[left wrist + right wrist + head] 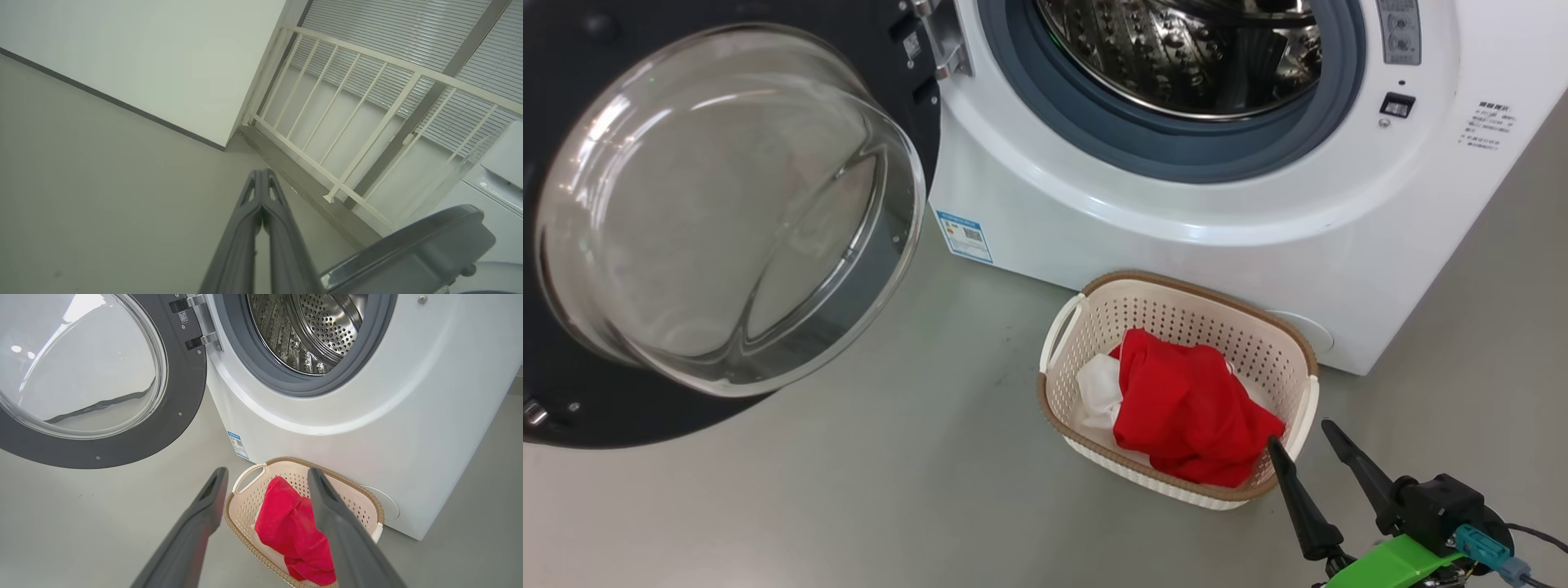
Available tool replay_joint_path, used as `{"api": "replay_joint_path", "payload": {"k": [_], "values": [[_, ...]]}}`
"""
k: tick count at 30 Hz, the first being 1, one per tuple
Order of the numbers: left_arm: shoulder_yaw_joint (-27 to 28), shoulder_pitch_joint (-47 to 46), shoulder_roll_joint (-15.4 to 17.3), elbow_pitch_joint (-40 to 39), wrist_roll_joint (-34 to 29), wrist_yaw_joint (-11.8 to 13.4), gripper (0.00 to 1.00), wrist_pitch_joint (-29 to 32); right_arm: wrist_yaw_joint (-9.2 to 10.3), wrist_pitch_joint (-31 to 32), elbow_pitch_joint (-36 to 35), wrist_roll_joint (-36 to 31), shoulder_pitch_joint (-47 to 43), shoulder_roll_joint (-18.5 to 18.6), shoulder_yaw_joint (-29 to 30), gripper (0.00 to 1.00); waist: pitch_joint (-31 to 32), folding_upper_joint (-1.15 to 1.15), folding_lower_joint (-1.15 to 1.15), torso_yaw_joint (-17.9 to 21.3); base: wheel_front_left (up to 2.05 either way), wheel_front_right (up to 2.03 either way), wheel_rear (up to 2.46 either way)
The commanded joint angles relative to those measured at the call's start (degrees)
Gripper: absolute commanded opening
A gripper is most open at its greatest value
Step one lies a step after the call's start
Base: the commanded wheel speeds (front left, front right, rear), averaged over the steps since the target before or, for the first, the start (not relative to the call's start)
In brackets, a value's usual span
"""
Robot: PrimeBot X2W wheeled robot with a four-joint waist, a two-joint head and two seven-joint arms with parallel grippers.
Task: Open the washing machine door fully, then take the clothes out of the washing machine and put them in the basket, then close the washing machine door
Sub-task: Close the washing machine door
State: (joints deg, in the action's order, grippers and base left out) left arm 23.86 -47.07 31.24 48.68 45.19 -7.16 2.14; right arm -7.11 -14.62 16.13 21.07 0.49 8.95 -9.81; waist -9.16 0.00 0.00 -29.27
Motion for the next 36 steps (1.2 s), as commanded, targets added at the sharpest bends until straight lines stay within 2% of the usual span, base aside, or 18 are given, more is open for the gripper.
{"api": "replay_joint_path", "payload": {"k": [1, 7, 8, 9, 15, 23, 36], "values": [[-0.24, -1.53, 4.73, -0.07, 1.97, -0.32, 0.0, 2.63, -0.37, -0.38, -1.56, -0.54, 1.45, 0.78, -1.09, 1.0, -0.87, 0.0, 0.0, 0.19, 0.0, 0.0, 0.0], [-4.12, -1.15, 6.32, 1.49, 9.35, -0.32, 0.0, 14.07, -0.37, -0.38, -1.58, -0.6, 2.12, 1.16, -1.38, 1.0, -2.3, 0.0, 0.0, 0.91, 0.0, 0.0, 0.0], [-4.12, -1.15, 6.32, 1.49, 9.35, -0.32, 0.0, 14.07, -0.37, -0.38, -1.58, -0.6, 2.12, 1.16, -1.38, 1.0, -2.3, 0.0, 0.0, 0.91, 0.0, 0.0, 0.0], [-5.29, -0.38, 6.82, 1.28, 11.25, -0.32, 0.0, 17.44, -0.37, -0.38, -1.6, -0.59, 2.23, 1.19, -1.3, 1.0, -2.6, 0.0, 0.0, 1.1, 0.0, 0.0, 0.0], [-7.8, 1.39, 7.63, -0.53, 15.45, -0.33, 0.0, 24.03, -0.37, -0.38, -1.76, -0.66, 2.27, 1.18, -1.09, 1.0, -2.93, 0.0, 0.0, 1.33, 0.0, 0.0, 0.0], [-11.48, 4.49, 8.59, -4.62, 19.69, -0.33, 0.0, 28.28, -0.37, -0.38, -1.5, -0.49, 1.91, 0.73, -0.79, 1.0, -1.57, 0.0, 0.0, 1.45, 0.0, 0.0, 0.0], [-17.6, 11.13, 10.63, -16.89, 27.58, -0.33, 0.0, 32.97, -0.37, -0.38, -1.72, -0.38, -0.39, -0.45, 0.93, 1.0, 2.72, 0.0, 0.0, 1.65, 0.0, 0.0, 0.0]]}}
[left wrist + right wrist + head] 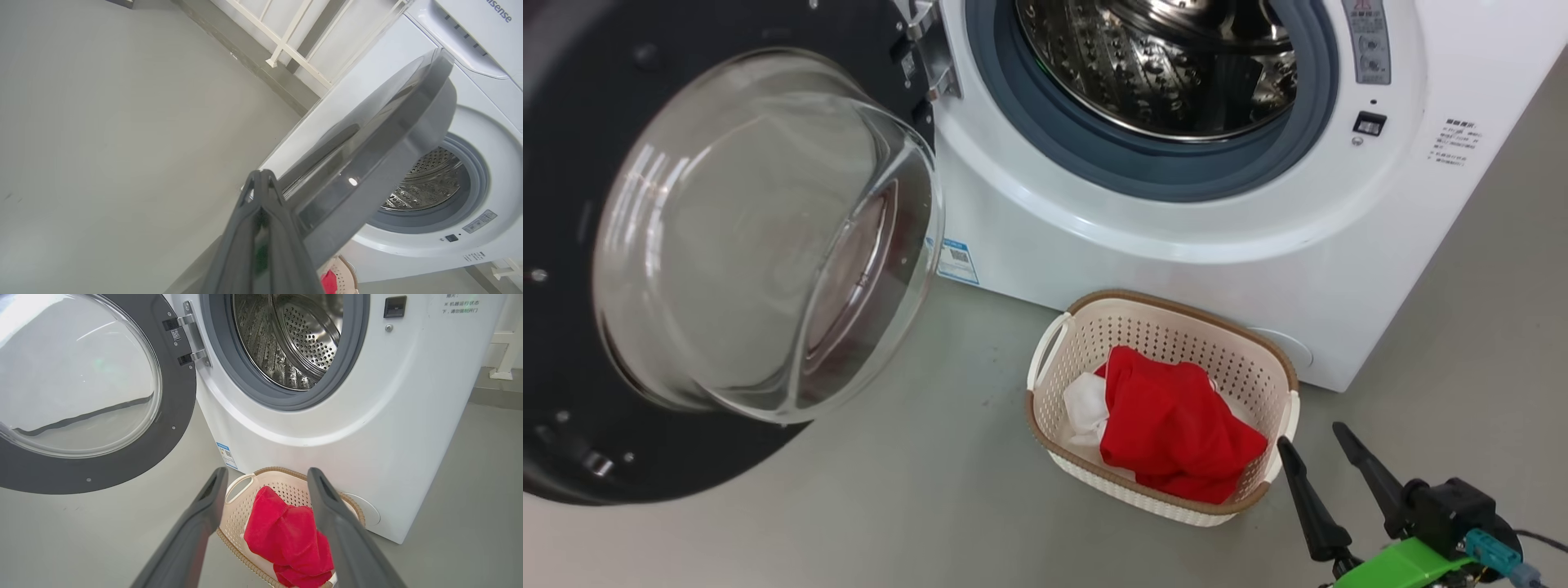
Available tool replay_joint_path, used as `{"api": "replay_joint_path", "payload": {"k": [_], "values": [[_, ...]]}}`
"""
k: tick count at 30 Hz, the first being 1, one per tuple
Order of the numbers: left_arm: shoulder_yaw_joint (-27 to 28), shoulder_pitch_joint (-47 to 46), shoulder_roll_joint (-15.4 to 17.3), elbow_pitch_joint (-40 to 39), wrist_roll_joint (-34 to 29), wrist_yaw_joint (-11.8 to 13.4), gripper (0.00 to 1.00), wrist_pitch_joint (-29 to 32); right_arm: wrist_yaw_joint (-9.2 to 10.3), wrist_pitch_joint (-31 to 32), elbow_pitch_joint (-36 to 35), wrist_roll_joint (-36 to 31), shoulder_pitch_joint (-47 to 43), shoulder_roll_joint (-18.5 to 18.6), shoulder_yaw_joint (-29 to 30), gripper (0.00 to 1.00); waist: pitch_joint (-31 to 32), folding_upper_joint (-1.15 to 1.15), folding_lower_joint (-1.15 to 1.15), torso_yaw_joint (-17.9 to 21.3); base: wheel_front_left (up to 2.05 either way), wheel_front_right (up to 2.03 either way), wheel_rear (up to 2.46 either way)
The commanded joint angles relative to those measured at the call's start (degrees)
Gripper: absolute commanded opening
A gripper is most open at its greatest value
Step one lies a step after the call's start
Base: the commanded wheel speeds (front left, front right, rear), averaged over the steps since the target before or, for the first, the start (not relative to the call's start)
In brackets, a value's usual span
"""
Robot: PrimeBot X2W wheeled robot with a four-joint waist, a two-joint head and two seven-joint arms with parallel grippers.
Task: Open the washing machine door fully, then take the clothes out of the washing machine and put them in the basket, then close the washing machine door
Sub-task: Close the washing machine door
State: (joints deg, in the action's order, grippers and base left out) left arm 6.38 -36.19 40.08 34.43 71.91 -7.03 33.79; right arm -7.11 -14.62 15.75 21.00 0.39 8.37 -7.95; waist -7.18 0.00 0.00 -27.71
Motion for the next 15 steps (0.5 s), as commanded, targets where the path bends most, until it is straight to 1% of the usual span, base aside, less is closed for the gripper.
{"api": "replay_joint_path", "payload": {"k": [1, 11, 15], "values": [[-0.55, 0.72, 1.98, -3.6, 1.36, -0.46, 0.0, 1.47, -0.37, -0.38, -1.33, -0.35, -0.44, 0.05, -0.87, 1.0, 0.94, 0.0, 0.0, 0.12, 0.0, 0.0, 0.0], [-5.15, 4.73, 3.79, -13.91, 7.61, -0.46, 0.0, 3.11, -0.37, -0.38, -1.68, -0.98, -1.41, -0.44, 0.22, 1.0, 2.64, 0.0, 0.0, 0.45, 0.0, 0.0, 0.0], [-6.91, 5.68, 4.4, -16.76, 8.73, -0.46, 0.0, 2.95, -0.37, -0.38, -1.87, -1.18, -1.42, -0.7, 0.5, 1.0, 3.09, 0.0, 0.0, 1.1, 0.0, 0.0, 0.0]]}}
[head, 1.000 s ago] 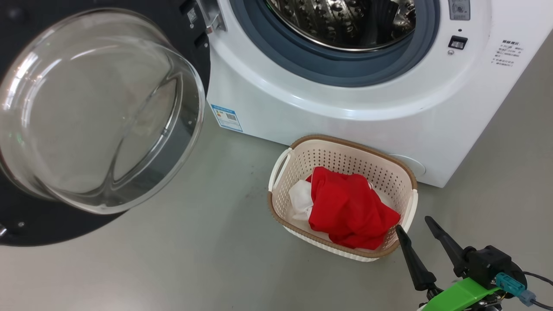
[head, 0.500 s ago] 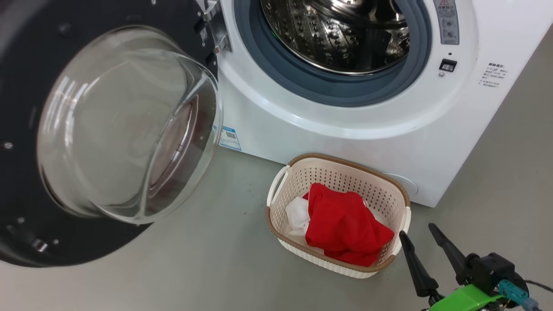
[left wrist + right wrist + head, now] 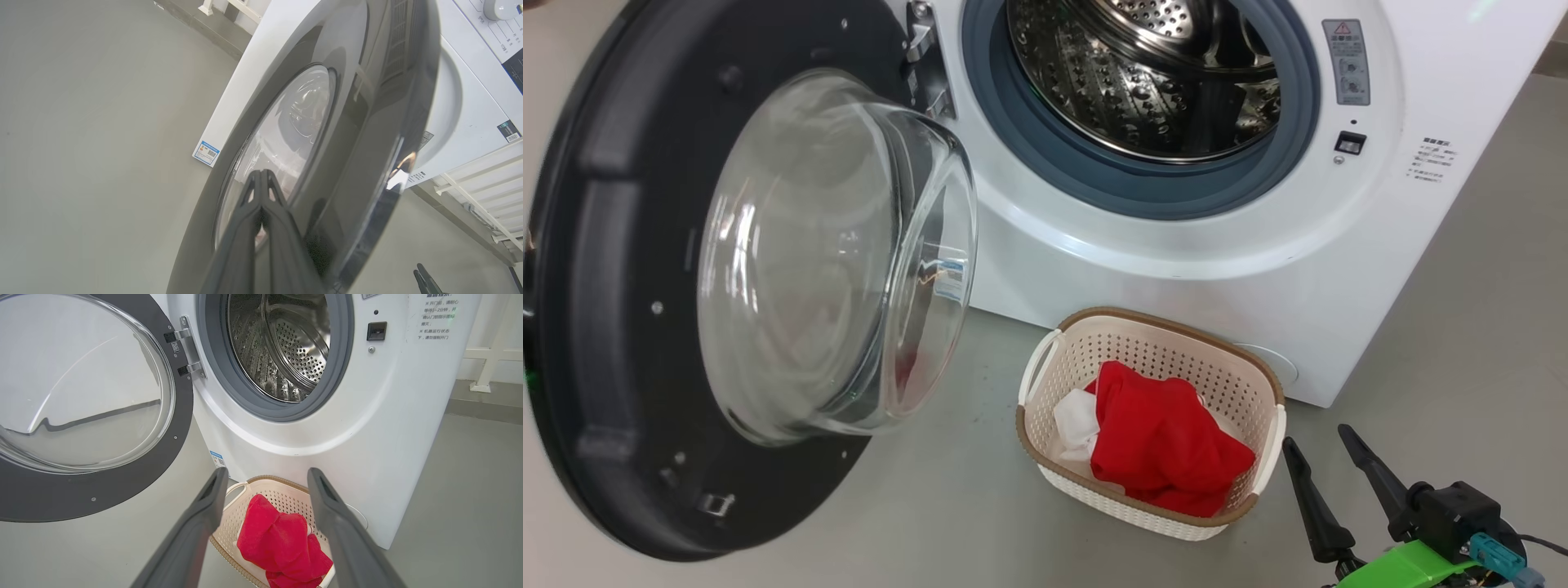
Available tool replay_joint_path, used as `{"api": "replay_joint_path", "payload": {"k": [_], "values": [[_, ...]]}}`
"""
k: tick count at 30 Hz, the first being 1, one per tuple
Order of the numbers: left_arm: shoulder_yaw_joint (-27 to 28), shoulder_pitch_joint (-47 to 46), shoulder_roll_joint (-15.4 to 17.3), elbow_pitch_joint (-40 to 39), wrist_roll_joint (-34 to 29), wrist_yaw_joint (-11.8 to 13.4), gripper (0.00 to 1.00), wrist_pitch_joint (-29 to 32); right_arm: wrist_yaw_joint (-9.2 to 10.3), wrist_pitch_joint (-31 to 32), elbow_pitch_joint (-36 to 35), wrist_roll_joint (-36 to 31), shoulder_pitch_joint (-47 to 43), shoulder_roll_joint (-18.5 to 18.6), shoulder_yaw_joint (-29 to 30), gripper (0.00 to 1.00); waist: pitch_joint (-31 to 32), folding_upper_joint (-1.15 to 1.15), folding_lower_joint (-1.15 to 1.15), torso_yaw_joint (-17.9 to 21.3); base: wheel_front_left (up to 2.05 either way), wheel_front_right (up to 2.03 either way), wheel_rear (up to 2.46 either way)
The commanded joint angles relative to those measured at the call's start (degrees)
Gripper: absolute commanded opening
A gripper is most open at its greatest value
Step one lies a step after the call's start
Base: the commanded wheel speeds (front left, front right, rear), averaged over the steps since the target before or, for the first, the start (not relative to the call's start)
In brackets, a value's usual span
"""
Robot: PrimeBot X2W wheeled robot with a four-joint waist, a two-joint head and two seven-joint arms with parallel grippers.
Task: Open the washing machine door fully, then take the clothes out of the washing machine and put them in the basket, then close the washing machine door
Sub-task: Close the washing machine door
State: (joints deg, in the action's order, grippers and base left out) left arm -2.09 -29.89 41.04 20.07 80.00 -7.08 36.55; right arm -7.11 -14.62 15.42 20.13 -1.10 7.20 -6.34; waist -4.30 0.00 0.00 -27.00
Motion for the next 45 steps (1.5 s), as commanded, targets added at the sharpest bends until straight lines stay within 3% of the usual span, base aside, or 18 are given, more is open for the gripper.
{"api": "replay_joint_path", "payload": {"k": [1, 17, 28, 37, 45], "values": [[1.08, -0.51, 3.4, -3.21, 1.01, -0.41, 0.0, 0.14, -0.37, -0.38, -1.59, -0.33, 0.08, 0.42, -1.03, 1.0, 0.31, 0.0, 0.0, 0.55, 0.0, 0.0, 0.0], [-8.2, -2.38, 2.46, -14.12, 2.95, -0.41, 0.0, -1.85, -0.37, -0.38, -2.02, -0.49, -0.17, -0.42, -0.06, 1.0, 0.85, 0.0, 0.0, 4.03, 0.0, 0.0, 0.0], [-12.86, -5.44, -0.24, -18.88, 2.86, -0.41, 0.0, -8.36, -0.37, -0.38, -2.12, -0.57, -0.28, -0.67, 0.77, 1.0, 0.45, 0.0, 0.0, 5.61, 0.0, 0.0, 0.0], [-15.8, -6.12, 0.13, -18.89, 2.35, -0.41, 0.0, -12.73, -0.37, -0.38, -2.11, -0.7, -0.24, -0.98, 0.68, 1.0, 0.95, 0.0, 0.0, 5.88, 0.0, 0.0, 0.0], [-16.63, -0.62, 1.37, -16.24, 3.76, -0.41, 0.02, -17.15, -0.37, -0.38, -2.29, -0.45, -1.44, -1.39, 0.41, 1.0, 3.63, 0.0, 0.0, 5.76, 0.0, 0.0, 0.0]]}}
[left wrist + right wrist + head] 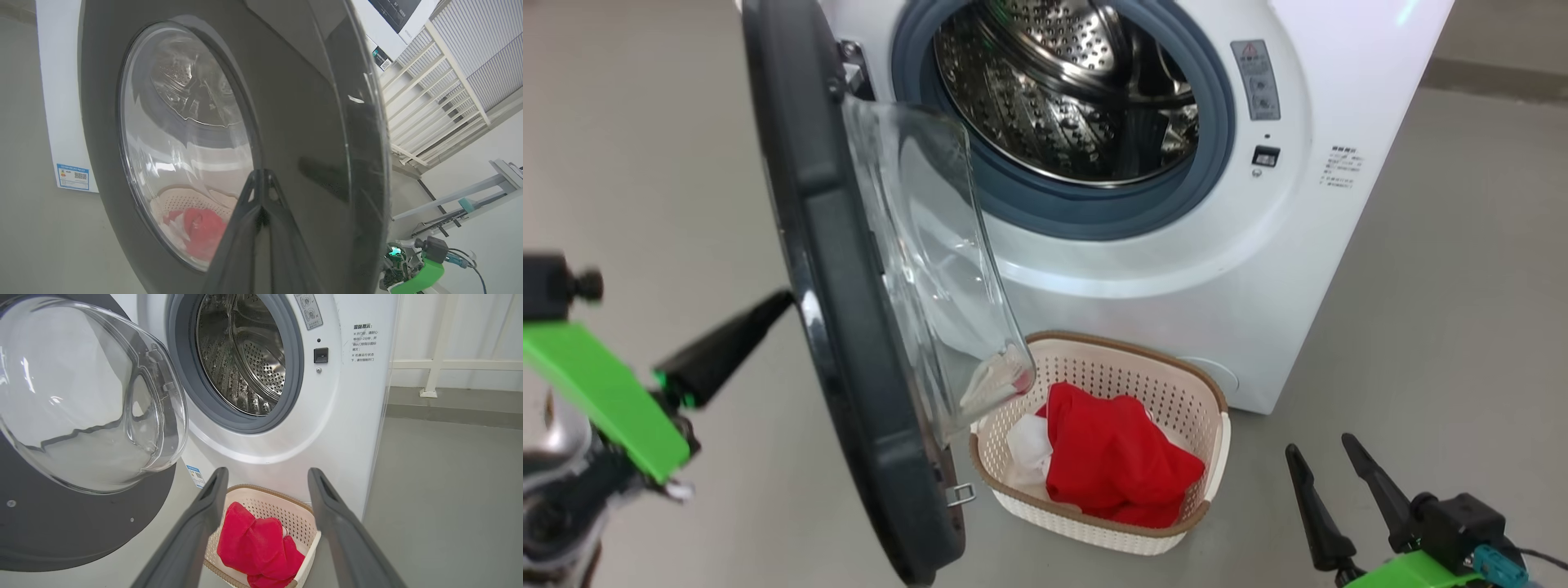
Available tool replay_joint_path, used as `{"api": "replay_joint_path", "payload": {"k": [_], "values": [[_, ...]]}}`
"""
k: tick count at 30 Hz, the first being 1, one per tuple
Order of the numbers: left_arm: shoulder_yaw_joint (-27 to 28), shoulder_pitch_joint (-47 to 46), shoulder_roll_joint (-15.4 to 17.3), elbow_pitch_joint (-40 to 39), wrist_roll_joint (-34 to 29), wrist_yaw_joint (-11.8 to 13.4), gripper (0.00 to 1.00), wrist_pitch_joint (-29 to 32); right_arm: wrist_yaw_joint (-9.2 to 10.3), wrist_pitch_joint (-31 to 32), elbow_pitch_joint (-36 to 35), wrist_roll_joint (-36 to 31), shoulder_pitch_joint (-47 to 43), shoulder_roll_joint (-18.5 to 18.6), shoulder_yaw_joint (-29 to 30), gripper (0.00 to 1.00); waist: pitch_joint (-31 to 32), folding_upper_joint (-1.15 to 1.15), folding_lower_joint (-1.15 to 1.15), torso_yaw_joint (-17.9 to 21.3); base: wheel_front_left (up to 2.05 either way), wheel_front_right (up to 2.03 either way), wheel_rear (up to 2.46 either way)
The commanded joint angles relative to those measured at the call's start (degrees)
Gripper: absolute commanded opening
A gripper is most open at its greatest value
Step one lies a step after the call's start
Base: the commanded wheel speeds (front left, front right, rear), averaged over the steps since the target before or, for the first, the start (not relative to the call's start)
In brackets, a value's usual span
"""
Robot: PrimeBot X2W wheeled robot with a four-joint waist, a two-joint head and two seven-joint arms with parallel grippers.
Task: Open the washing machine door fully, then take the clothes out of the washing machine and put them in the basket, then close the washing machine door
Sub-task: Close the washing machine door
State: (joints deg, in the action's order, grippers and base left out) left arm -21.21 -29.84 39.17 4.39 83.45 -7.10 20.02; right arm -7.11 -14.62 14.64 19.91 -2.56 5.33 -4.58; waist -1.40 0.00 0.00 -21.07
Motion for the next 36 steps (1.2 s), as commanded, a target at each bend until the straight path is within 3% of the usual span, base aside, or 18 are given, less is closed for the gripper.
{"api": "replay_joint_path", "payload": {"k": [1, 6, 7, 8, 9, 10, 12, 18, 36], "values": [[2.47, 0.3, 3.26, -0.32, 0.57, -0.38, 0.05, -1.33, -0.37, -0.38, -1.63, -0.22, -0.2, 0.41, -1.38, 1.0, 1.11, 0.0, 0.0, -0.27, 0.0, 0.0, 0.0], [2.5, 4.01, 3.53, 0.86, 1.13, -0.38, 0.16, -4.16, -0.37, -0.38, -1.98, -0.19, -1.28, 0.23, -1.48, 1.0, 2.48, 0.0, 0.0, -0.76, 0.0, 0.0, 0.0], [2.56, 4.87, 3.72, 1.31, 1.07, -0.38, 0.27, -4.95, -0.37, -0.38, -2.06, -0.23, -1.51, 0.21, -1.53, 1.0, 2.8, 0.0, 0.0, -0.89, 0.0, 0.0, 0.0], [2.5, 6.61, 4.02, 2.18, 0.76, -0.38, 0.45, -6.56, -0.37, -0.38, -2.21, -0.24, -2.03, 0.13, -1.51, 1.0, 3.47, 0.0, 0.0, -1.16, 0.0, 0.0, 0.0], [2.5, 6.61, 4.02, 2.18, 0.76, -0.38, 0.45, -6.56, -0.37, -0.38, -2.21, -0.24, -2.03, 0.13, -1.51, 1.0, 3.47, 0.0, 0.0, -1.16, 0.0, 0.0, 0.0], [2.41, 7.56, 4.21, 2.54, 0.52, -0.38, 0.53, -7.38, -0.37, -0.38, -2.31, -0.25, -2.3, 0.08, -1.5, 1.0, 3.73, 0.0, 0.0, -1.26, 0.0, 0.0, 0.0], [2.59, 9.47, 4.15, 3.24, 0.5, -0.38, 1.0, -9.5, -0.37, -0.38, -2.52, -0.22, -2.71, 0.02, -1.38, 1.0, 4.05, 0.0, 0.0, -1.5, 0.0, 0.0, 0.0], [2.4, 14.59, 3.65, 5.62, -0.73, -0.38, 1.0, -16.1, -0.37, -0.38, -2.85, -0.28, -3.42, 0.04, -1.01, 1.0, 4.64, 0.0, 0.0, -2.19, 0.0, 0.0, 0.0], [1.14, 24.72, -2.58, 13.64, -5.46, -0.38, 1.0, -34.21, -0.37, -0.38, -2.49, -0.43, -3.5, 0.21, -0.24, 1.0, 4.66, 0.0, 0.0, -3.39, 0.0, 0.0, 0.0]]}}
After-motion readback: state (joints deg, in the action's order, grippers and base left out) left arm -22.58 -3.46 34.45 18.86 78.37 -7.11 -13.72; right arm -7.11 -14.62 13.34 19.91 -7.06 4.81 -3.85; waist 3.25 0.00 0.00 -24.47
